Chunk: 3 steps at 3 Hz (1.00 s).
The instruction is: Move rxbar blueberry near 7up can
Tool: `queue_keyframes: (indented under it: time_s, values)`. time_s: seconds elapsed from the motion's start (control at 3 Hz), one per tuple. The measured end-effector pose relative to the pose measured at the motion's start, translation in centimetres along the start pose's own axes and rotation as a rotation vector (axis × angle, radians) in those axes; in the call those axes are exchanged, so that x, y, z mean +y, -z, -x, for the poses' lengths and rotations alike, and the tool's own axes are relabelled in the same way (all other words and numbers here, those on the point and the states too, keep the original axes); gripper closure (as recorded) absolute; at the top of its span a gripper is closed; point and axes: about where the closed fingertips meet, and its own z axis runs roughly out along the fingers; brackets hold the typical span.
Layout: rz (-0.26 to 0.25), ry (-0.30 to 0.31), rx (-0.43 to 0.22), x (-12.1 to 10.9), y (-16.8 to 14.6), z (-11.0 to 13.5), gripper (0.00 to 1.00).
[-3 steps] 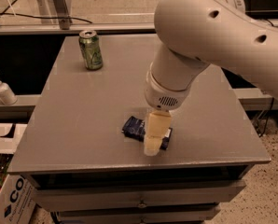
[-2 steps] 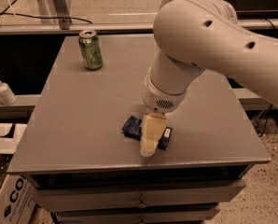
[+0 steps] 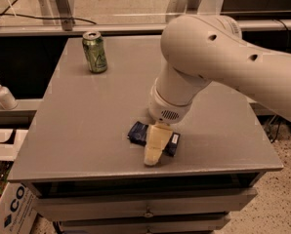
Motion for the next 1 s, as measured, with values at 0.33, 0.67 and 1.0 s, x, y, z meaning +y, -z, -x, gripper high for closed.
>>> queue_keyframes:
  time_s: [0.33, 0.67, 1.0]
  values:
    - [0.004, -0.008, -0.003, 0.2, -0.6, -0.6, 0.33]
    - [0.004, -0.009, -0.003, 0.1, -0.1, -0.4, 0.56]
    - [0.004, -0.009, -0.003, 0.0, 0.8, -0.1, 0.8]
